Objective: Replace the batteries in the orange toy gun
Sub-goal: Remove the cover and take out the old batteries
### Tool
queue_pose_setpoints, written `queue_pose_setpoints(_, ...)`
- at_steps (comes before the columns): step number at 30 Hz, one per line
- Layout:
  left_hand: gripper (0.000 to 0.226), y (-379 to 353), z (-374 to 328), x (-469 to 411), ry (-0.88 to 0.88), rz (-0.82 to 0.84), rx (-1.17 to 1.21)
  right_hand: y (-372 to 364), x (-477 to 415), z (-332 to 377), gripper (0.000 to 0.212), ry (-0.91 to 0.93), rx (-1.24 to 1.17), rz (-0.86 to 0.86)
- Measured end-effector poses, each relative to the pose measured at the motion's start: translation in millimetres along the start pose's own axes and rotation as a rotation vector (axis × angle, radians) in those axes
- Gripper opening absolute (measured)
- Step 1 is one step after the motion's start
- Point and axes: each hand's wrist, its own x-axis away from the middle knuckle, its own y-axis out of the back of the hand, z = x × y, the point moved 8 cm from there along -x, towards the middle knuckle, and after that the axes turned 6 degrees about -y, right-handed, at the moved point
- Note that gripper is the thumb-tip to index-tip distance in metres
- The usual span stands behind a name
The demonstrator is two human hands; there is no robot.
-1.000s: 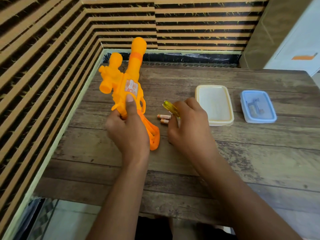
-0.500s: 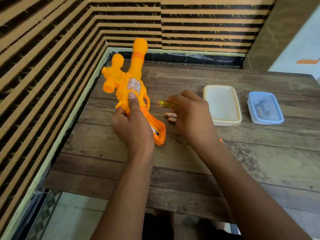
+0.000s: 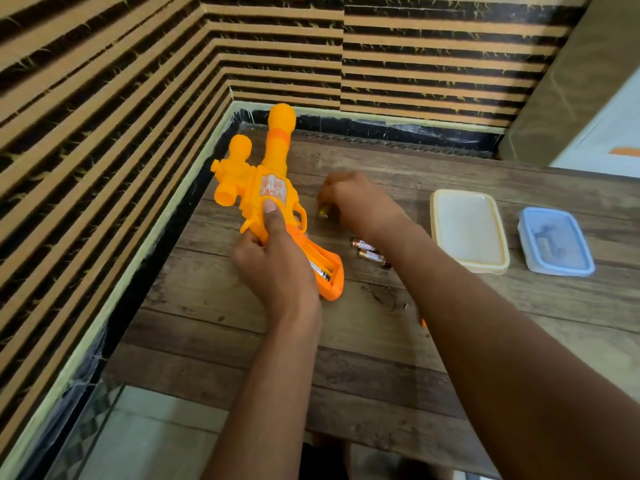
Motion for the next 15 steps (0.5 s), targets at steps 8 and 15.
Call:
queue_pose_setpoints(8, 0.017, -5.1, -5.1, 2.9, -0.019, 0.049, 0.061, 40.2, 49.2, -4.4, 0.033, -0.108, -0.407, -0.398)
queue_pose_setpoints(15, 0.012, -29.2, -10.9, 15.1, -0.097, 0.285, 0.24, 31.2, 135.2, 3.6, 0.023, -0.381, -0.905, -0.38)
